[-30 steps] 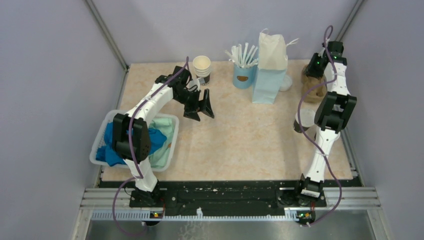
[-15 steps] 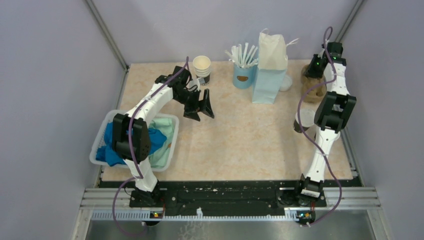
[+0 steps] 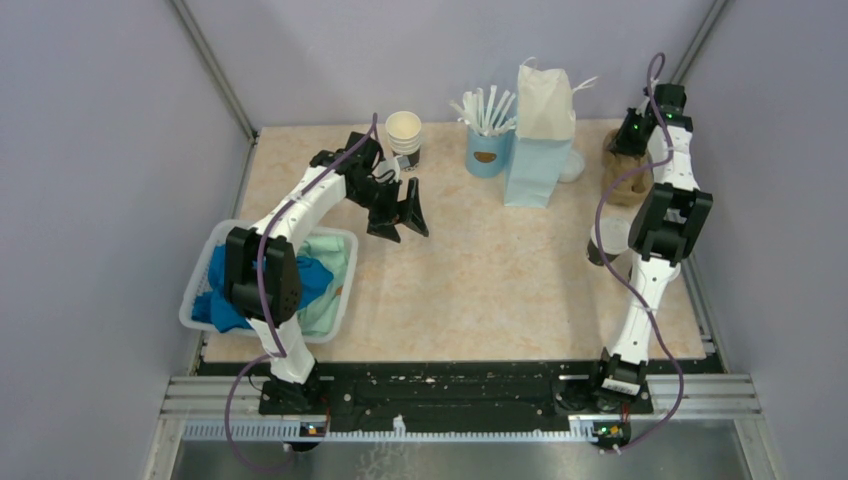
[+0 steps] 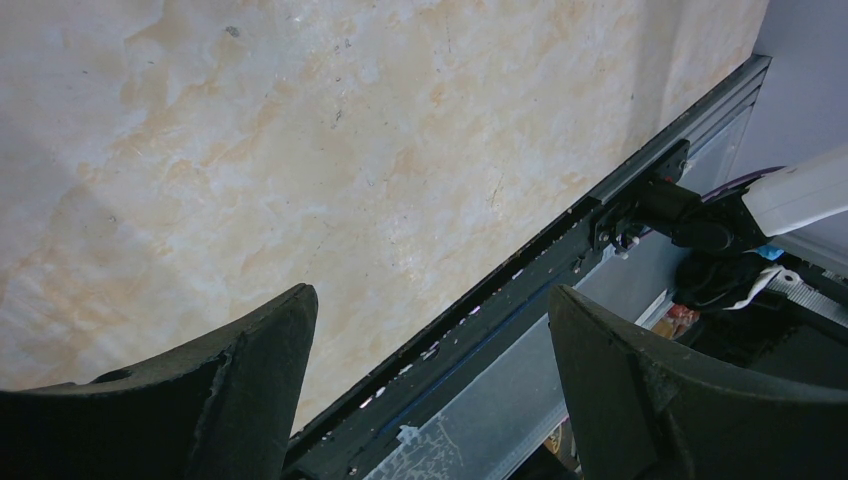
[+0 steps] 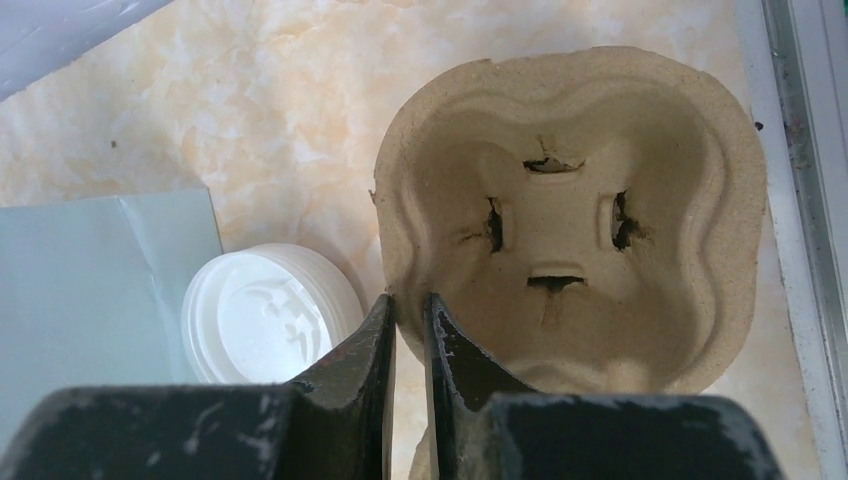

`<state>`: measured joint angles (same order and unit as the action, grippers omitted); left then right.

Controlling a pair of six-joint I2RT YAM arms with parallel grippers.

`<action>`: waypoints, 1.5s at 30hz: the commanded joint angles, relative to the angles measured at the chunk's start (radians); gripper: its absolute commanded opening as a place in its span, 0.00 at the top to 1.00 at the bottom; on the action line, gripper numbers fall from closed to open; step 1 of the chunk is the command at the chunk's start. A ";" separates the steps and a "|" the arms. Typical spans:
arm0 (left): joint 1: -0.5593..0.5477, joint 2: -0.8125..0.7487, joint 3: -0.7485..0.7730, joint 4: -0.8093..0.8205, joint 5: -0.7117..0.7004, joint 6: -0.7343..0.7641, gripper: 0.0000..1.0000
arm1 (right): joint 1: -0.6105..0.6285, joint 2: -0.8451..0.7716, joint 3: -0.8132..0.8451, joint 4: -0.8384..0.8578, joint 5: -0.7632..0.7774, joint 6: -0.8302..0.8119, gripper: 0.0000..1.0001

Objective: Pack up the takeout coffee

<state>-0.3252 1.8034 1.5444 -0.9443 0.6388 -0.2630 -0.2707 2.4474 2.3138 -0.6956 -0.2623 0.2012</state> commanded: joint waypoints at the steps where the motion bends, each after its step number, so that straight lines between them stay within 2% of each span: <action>1: 0.003 -0.037 0.037 0.009 0.018 0.006 0.08 | -0.005 -0.077 0.038 -0.009 0.024 -0.023 1.00; 11: 0.003 -0.017 0.082 0.005 0.027 0.008 0.08 | -0.005 -0.153 0.004 0.011 0.069 -0.008 1.00; 19: 0.003 -0.012 0.092 0.011 0.031 0.010 0.08 | -0.003 -0.261 -0.118 0.061 0.100 -0.018 1.00; 21: 0.003 -0.012 0.091 0.013 0.033 0.010 0.08 | -0.003 -0.248 -0.118 0.045 0.074 -0.040 0.82; 22: 0.003 -0.012 0.091 0.013 0.034 0.010 0.08 | -0.006 -0.228 -0.107 0.029 0.054 -0.051 0.77; 25: 0.003 -0.013 0.088 0.012 0.036 0.012 0.08 | -0.010 -0.152 -0.046 -0.048 0.015 -0.077 0.69; 28: 0.003 -0.017 0.085 0.008 0.030 0.014 0.08 | -0.013 -0.107 -0.006 -0.090 0.036 -0.084 0.65; 45: 0.003 0.005 0.097 0.006 0.038 0.010 0.08 | 0.005 -0.057 0.000 -0.131 0.148 -0.098 0.80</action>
<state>-0.3252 1.8072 1.6047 -0.9455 0.6579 -0.2623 -0.2714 2.3680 2.2669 -0.8200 -0.1703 0.1257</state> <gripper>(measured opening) 0.919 0.209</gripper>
